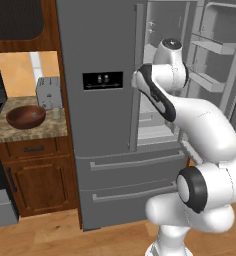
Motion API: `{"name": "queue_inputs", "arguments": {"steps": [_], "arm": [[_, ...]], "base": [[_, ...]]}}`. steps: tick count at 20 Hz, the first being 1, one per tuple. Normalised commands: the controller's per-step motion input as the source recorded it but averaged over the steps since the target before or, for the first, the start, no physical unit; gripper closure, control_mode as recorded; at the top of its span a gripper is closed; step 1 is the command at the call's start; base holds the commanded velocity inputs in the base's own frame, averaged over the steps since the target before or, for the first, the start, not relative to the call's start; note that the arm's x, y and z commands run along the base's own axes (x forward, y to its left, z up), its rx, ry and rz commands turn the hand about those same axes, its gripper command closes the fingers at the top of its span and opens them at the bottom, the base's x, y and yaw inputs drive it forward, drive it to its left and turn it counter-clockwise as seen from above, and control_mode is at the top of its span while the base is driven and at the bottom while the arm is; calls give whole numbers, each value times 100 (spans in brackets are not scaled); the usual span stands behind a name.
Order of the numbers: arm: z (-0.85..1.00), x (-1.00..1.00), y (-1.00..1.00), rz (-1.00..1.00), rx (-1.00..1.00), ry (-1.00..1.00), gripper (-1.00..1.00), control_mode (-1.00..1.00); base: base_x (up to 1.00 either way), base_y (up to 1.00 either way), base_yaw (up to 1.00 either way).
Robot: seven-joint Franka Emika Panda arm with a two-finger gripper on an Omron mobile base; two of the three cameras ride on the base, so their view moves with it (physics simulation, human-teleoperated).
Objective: Grab a lemon wedge from the fridge and one ice cube from the ice bowl, and put them in the glass of lemonade.
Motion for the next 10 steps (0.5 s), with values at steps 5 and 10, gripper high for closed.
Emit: {"name": "queue_inputs", "arguments": {"steps": [5, 10], "arm": [[-33, 63, 12, 0, 0, 0, -100, -100], [-26, 45, 3, 1, 0, 0, -100, -100]], "base": [[0, 0, 0], [0, 0, 0]]}}
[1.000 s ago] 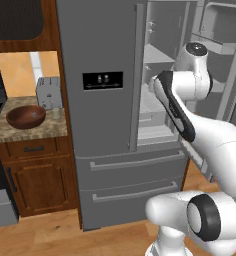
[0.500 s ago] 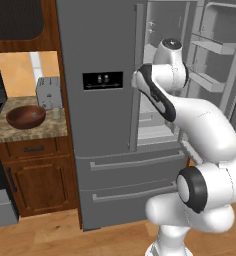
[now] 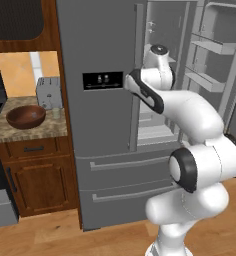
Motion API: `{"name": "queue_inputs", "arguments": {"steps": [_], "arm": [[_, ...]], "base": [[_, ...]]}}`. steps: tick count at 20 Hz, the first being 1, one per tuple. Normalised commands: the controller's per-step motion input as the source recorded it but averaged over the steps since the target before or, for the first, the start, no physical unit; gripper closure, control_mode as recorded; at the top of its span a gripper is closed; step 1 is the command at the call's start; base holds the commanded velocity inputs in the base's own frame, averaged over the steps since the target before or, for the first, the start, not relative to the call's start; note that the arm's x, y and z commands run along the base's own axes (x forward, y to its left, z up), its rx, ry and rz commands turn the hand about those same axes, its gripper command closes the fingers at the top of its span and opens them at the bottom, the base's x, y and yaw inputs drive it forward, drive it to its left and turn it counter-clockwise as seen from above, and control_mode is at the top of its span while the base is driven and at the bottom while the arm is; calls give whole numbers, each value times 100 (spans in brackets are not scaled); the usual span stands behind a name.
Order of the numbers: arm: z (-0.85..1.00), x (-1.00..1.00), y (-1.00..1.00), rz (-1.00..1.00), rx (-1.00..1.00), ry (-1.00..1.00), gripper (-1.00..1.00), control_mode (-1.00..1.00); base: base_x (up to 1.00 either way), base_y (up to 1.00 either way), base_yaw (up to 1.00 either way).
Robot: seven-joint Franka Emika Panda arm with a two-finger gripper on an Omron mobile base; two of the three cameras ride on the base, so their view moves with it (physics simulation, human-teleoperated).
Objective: Grab a lemon wedge from the fridge and one ice cube from the ice bowl, and put them in the glass of lemonade.
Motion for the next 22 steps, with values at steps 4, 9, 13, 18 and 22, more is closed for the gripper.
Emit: {"name": "queue_inputs", "arguments": {"steps": [4, 9, 13, 18, 22], "arm": [[-16, 66, 0, 1, 0, 0, -100, -100], [14, 48, 1, 1, 0, -9, -100, -100], [66, 13, 0, 4, 0, 0, -100, -100], [-14, 37, 0, 2, 0, 0, -100, -100], [-46, 53, 0, 2, 0, 0, -100, -100]], "base": [[0, 0, 0], [0, 0, 0], [0, 0, 0], [0, 0, 0], [0, 0, 0]]}}
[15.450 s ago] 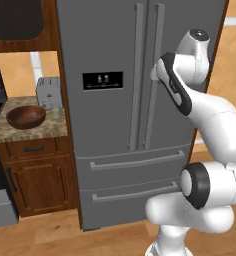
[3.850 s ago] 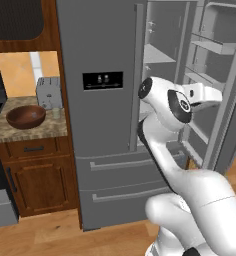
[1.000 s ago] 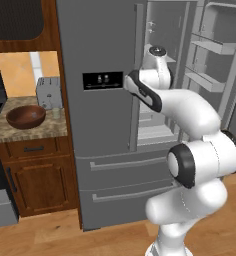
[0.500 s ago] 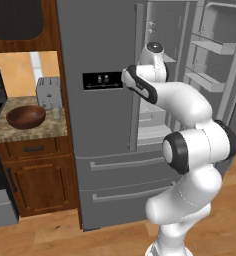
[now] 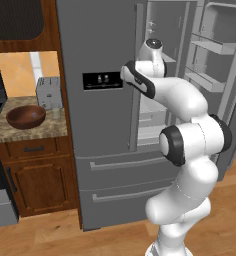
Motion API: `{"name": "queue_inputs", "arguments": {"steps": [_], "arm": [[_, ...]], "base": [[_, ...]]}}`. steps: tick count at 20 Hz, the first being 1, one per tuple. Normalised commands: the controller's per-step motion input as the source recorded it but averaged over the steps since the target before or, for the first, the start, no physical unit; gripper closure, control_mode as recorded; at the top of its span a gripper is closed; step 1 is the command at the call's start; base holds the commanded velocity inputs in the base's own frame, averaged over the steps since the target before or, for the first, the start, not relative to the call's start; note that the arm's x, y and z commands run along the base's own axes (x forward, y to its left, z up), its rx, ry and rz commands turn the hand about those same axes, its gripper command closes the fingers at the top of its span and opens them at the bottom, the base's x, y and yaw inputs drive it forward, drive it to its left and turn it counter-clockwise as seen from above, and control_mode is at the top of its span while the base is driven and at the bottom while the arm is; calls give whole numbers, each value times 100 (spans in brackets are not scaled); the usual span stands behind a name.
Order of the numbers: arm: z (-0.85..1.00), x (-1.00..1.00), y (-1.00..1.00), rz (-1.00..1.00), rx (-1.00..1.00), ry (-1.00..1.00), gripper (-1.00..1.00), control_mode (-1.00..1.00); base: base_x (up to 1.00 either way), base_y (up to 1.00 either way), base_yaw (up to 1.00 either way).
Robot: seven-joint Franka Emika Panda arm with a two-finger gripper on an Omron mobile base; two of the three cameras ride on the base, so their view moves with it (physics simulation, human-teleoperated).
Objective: Grab a lemon wedge from the fridge and one ice cube from the ice bowl, and put them in the glass of lemonade.
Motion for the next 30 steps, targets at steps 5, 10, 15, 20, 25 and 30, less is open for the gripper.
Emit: {"name": "queue_inputs", "arguments": {"steps": [5, 10, 15, 20, 25, 30], "arm": [[-41, 22, 2, 1, 0, -11, -100, -100], [-32, 17, 9, 2, 0, -23, -100, -100], [-12, 32, 9, 3, 0, -10, -100, -100], [0, 22, 11, 0, 0, 0, 100, -100], [0, 12, 15, 0, 0, 0, 100, -100], [5, -5, 47, 1, 0, 0, 100, -100]], "base": [[0, 0, 0], [0, 0, 0], [0, 0, 0], [0, 0, 0], [0, 0, 0], [0, 0, 0]]}}
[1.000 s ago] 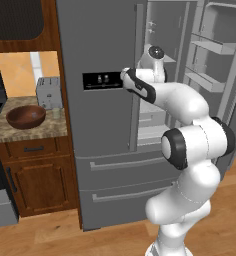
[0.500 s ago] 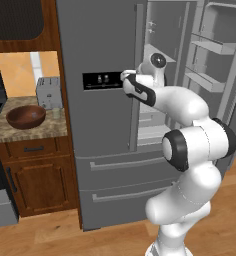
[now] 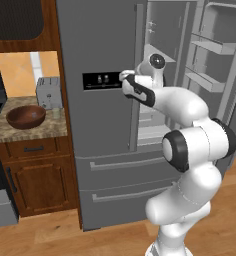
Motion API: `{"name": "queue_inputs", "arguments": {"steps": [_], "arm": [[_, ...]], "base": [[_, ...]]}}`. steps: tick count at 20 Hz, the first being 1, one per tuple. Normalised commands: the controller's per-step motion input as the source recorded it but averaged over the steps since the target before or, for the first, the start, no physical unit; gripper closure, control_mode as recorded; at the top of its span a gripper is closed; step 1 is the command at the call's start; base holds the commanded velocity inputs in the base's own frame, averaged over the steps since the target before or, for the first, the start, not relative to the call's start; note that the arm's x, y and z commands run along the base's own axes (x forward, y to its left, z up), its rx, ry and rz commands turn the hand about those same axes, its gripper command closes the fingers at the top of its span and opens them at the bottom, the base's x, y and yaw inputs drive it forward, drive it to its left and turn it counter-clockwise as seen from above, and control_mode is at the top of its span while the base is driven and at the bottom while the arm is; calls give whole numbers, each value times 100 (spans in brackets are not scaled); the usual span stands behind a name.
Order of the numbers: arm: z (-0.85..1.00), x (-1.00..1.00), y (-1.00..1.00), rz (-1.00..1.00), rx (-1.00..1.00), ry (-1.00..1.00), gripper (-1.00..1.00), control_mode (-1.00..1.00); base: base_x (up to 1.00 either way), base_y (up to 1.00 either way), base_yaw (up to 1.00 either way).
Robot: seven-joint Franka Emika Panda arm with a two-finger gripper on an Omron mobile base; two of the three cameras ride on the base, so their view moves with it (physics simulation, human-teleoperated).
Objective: Grab a lemon wedge from the fridge and one ice cube from the ice bowl, and put them in the glass of lemonade.
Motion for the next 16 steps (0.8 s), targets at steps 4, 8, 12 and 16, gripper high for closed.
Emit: {"name": "queue_inputs", "arguments": {"steps": [4, 8, 12, 16], "arm": [[32, -42, 79, 6, -1, 0, 100, -100], [41, -71, 91, 11, -2, 0, 100, -100], [42, -92, 94, 14, -3, 0, 100, -100], [43, -100, 99, 15, -4, 0, 100, -100]], "base": [[0, 0, 0], [0, 0, 0], [0, 0, 0], [0, 0, 0]]}}
